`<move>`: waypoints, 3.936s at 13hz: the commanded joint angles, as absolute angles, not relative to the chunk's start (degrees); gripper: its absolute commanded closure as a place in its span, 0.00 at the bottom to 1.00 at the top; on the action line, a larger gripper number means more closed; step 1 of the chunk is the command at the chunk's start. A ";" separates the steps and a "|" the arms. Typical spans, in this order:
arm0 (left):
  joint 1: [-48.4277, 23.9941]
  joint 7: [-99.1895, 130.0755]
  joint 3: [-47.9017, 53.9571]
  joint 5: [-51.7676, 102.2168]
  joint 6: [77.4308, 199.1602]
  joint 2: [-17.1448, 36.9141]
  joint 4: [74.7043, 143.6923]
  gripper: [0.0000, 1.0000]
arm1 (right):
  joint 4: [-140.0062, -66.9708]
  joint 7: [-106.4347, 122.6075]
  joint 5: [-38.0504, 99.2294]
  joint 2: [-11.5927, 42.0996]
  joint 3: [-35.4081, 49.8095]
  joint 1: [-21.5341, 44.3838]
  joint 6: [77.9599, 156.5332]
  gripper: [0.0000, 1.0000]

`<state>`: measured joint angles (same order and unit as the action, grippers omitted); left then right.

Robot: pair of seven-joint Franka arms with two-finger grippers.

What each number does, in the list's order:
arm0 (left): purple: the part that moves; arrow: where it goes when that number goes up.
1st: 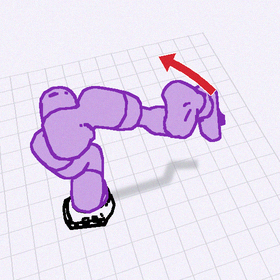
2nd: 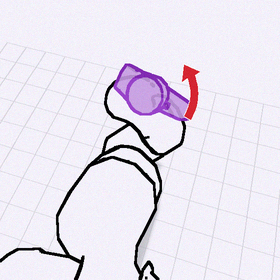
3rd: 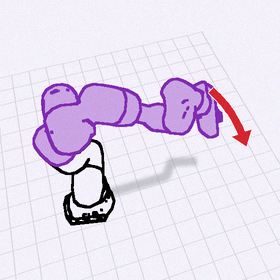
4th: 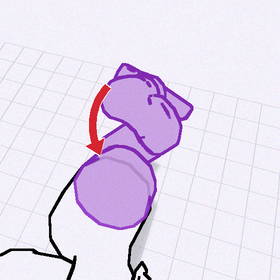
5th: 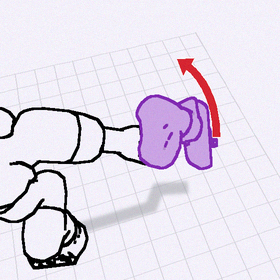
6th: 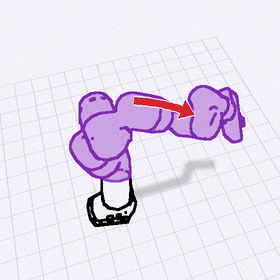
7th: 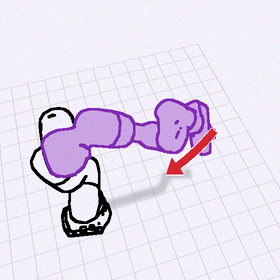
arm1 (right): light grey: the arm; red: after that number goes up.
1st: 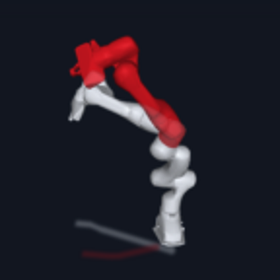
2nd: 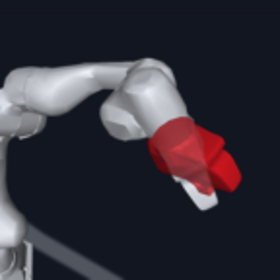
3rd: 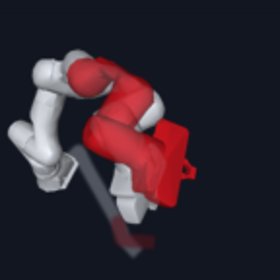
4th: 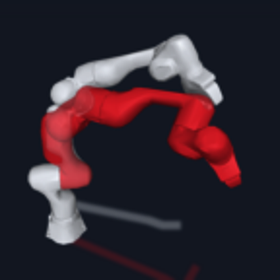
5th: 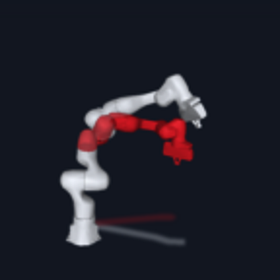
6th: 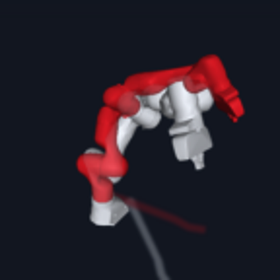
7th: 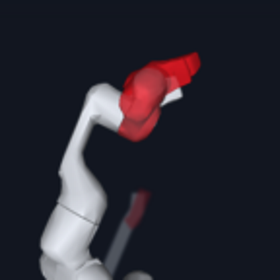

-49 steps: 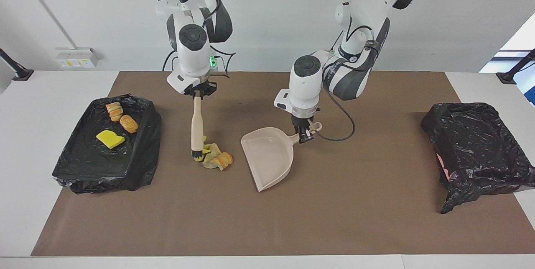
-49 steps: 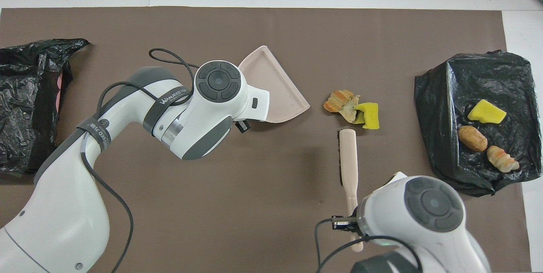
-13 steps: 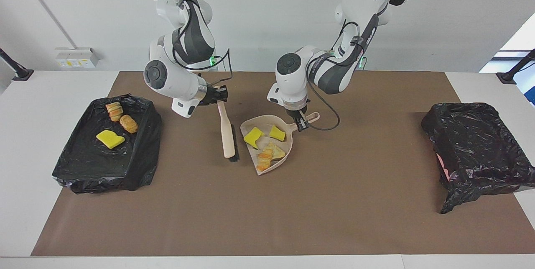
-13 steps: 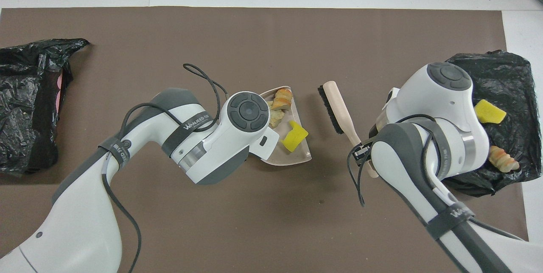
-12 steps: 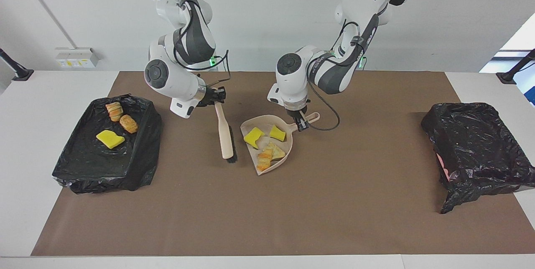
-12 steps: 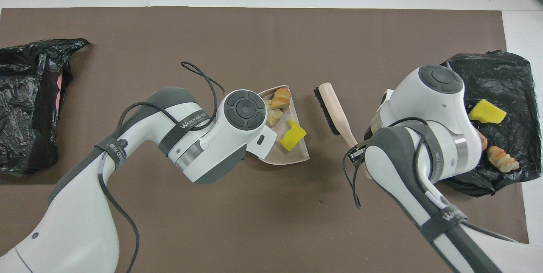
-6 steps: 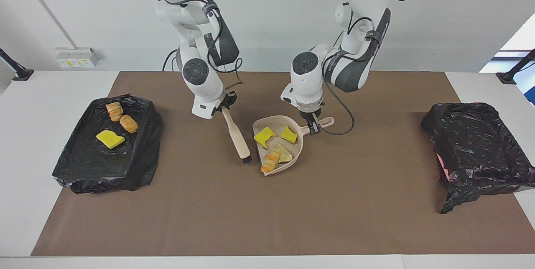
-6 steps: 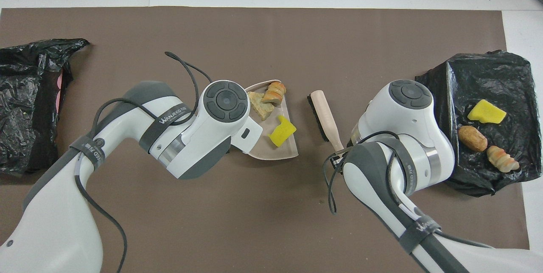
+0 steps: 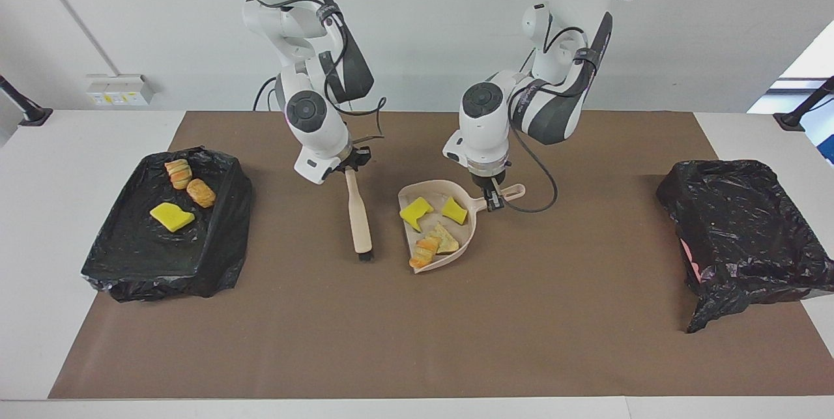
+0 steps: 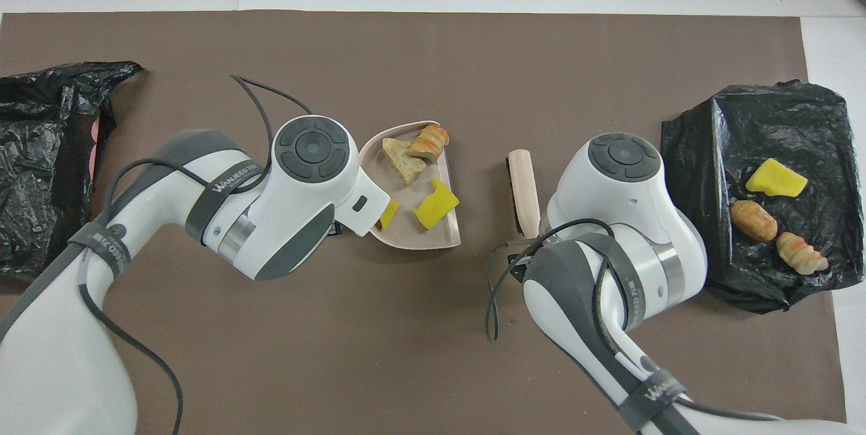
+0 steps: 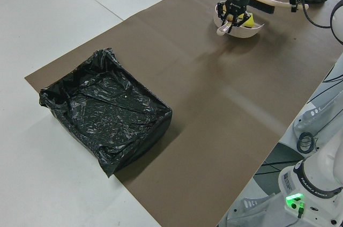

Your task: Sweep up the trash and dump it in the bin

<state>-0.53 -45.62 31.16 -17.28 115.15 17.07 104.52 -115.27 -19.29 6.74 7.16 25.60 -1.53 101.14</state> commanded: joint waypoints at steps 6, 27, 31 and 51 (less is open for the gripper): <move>-3.16 -63.25 16.72 -6.35 117.16 7.83 108.90 1.00 | -128.39 -31.20 19.58 -5.52 25.84 9.47 102.03 1.00; -1.33 -116.98 -36.56 10.02 107.94 16.58 84.86 1.00 | -143.09 -34.37 26.02 -8.00 25.93 22.68 124.54 0.71; 1.32 -125.51 -37.00 1.07 116.35 22.05 78.66 1.00 | -140.46 -31.47 26.02 -5.63 25.66 21.97 124.37 0.00; -5.45 -98.44 -30.77 -46.32 121.20 14.96 86.54 1.00 | -111.81 -23.83 4.66 -4.75 24.87 -6.04 106.27 0.00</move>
<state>-5.49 -99.25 -32.67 -45.14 120.99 20.89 81.48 -115.93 -27.15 5.52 -5.96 24.20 -2.51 108.82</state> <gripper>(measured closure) 0.687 0.000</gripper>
